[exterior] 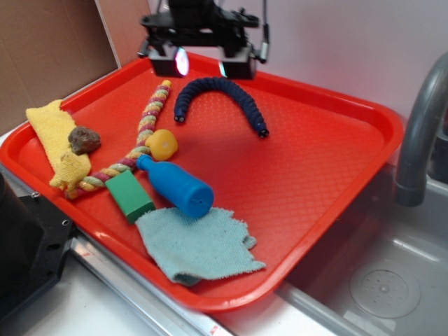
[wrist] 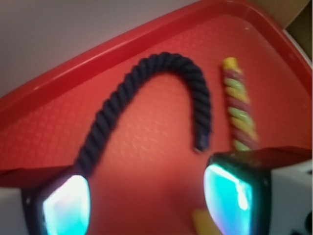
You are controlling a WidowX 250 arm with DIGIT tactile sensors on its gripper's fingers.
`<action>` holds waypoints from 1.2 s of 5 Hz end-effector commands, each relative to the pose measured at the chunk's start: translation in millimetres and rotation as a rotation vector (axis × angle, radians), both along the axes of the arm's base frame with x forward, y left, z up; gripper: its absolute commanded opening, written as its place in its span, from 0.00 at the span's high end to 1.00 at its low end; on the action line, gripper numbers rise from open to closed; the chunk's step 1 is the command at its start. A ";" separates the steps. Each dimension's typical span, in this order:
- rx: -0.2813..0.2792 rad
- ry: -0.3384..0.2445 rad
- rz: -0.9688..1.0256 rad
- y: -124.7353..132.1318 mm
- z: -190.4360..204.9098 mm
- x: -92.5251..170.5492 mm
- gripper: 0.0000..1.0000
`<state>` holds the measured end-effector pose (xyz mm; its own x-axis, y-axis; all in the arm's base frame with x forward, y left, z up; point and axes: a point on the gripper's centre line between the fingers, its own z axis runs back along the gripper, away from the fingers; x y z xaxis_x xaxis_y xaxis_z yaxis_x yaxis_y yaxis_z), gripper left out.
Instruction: Grab the blue rope.
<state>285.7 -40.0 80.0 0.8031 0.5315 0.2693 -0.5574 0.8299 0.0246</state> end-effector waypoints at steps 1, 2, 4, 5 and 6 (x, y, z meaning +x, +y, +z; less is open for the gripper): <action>-0.097 -0.039 0.063 -22.9 -10.6 38.4 0.00; -0.158 -0.017 0.054 -16.9 -24.6 39.5 0.00; -0.218 0.103 0.081 -0.5 -61.3 -8.0 0.25; -0.184 0.219 0.089 6.9 -60.5 6.8 1.00; -0.142 0.261 0.018 1.3 -42.2 -13.3 1.00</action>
<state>267.0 -41.6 24.2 0.8171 0.5729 -0.0644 -0.5671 0.8188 0.0894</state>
